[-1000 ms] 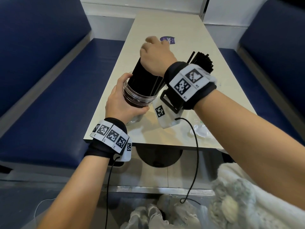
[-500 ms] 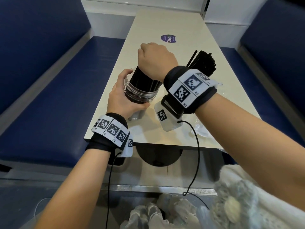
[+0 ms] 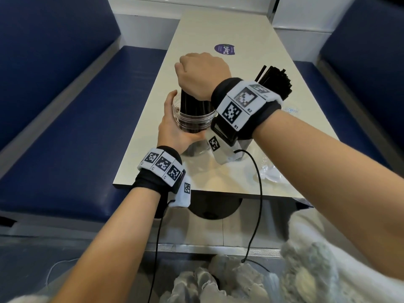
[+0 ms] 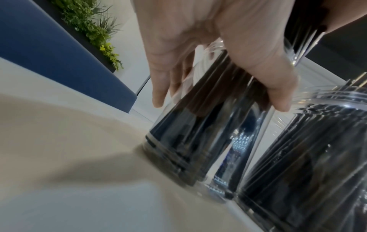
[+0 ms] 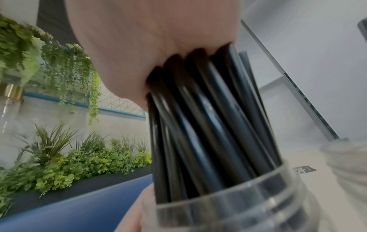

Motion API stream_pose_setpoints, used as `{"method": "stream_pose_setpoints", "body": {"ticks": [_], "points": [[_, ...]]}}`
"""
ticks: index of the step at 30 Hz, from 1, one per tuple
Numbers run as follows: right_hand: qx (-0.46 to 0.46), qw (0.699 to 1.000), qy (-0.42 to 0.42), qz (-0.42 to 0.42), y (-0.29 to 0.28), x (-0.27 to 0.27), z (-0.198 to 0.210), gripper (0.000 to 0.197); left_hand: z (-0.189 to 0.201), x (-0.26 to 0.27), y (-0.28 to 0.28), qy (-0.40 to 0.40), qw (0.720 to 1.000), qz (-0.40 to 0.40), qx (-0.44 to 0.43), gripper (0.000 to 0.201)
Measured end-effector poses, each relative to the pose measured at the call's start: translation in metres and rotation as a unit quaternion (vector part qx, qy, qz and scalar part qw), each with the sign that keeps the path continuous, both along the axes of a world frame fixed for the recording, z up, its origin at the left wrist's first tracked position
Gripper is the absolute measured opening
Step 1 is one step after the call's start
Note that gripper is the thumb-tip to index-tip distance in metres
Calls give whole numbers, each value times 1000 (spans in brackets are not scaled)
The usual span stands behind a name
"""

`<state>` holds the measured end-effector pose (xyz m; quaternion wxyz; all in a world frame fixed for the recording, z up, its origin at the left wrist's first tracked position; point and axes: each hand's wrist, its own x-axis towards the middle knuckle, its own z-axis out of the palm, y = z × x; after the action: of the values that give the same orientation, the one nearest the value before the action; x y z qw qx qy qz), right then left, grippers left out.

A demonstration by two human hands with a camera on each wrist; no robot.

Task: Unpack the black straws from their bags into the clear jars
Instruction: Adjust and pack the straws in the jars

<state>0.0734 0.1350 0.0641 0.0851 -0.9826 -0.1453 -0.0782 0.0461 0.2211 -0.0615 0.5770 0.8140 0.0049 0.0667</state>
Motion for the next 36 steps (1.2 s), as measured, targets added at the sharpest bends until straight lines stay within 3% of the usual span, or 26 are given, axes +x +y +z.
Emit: {"method": "stream_pose_setpoints", "body": {"ticks": [4, 12, 23, 36], "points": [[18, 997, 73, 0, -3, 6, 4, 40, -3, 4, -1, 26, 1000, -3, -11, 108], [4, 999, -30, -11, -5, 4, -9, 38, -6, 7, -1, 21, 1000, -8, 4, 109], [-8, 999, 33, 7, -10, 2, 0, 36, -4, 7, -3, 18, 1000, -3, 22, 106], [-7, 998, 62, 13, -11, 10, 6, 48, 4, 5, -1, 27, 998, -11, 56, 133]]}}
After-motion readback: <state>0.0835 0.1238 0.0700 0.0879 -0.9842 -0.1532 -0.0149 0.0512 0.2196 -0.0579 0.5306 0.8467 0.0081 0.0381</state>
